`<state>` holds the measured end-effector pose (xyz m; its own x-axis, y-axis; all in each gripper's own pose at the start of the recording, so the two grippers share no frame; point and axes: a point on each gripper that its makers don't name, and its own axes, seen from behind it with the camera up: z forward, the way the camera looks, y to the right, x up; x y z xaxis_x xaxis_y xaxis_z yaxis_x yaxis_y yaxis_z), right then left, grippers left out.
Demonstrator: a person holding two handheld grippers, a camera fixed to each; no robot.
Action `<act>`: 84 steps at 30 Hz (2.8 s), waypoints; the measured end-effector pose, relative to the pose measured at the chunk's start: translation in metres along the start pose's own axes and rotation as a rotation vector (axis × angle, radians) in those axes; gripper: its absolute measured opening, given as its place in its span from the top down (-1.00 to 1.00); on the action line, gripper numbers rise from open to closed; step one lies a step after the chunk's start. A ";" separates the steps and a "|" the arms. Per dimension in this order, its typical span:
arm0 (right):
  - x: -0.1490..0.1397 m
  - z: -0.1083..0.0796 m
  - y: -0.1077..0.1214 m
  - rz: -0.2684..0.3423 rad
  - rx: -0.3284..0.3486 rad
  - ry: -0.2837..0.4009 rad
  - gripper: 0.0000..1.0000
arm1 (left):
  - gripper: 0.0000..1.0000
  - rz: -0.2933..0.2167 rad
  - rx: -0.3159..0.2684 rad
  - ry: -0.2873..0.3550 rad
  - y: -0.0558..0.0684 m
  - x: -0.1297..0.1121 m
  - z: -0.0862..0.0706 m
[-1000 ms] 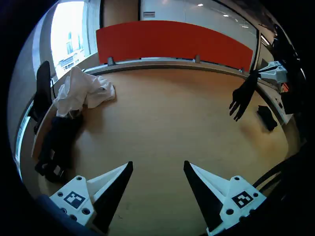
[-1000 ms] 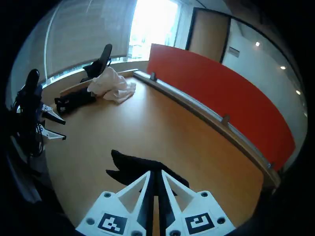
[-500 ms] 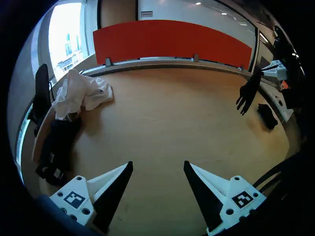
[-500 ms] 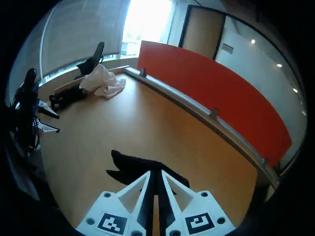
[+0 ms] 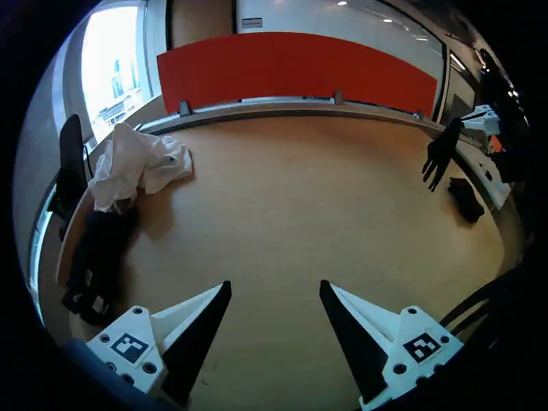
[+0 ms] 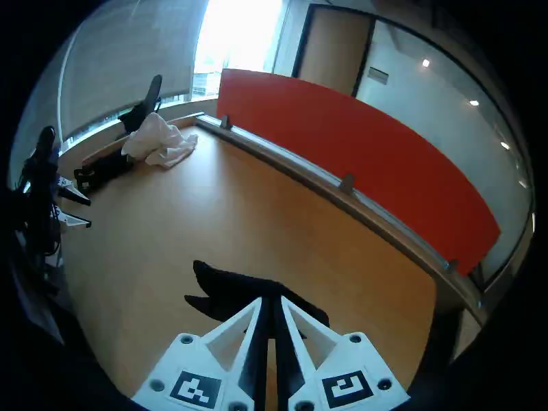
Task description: Fold towel
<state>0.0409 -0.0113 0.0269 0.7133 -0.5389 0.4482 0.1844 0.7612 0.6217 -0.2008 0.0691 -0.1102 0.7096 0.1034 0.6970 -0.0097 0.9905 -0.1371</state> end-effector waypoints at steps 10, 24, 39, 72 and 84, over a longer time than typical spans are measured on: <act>-0.026 -0.013 0.047 0.002 -0.044 -0.043 0.91 | -0.92 0.003 0.010 -0.006 0.001 0.000 0.000; -0.054 -0.024 0.104 0.012 -0.103 -0.095 0.91 | -0.92 0.014 0.019 -0.012 0.007 0.005 0.001; -0.078 -0.037 0.144 0.023 -0.139 -0.148 0.91 | -0.92 0.024 0.018 -0.013 0.016 0.011 0.003; -0.181 -0.097 0.142 0.107 -0.185 -0.285 0.91 | -0.92 0.044 0.003 -0.015 0.021 0.013 -0.001; -0.202 -0.103 0.123 0.139 -0.177 -0.300 0.91 | -0.92 0.049 0.000 -0.014 0.021 0.011 -0.001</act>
<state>-0.0109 0.2282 -0.0528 0.5147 -0.4882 0.7048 0.2327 0.8708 0.4331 -0.1921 0.0913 -0.1061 0.6980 0.1527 0.6996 -0.0438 0.9843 -0.1712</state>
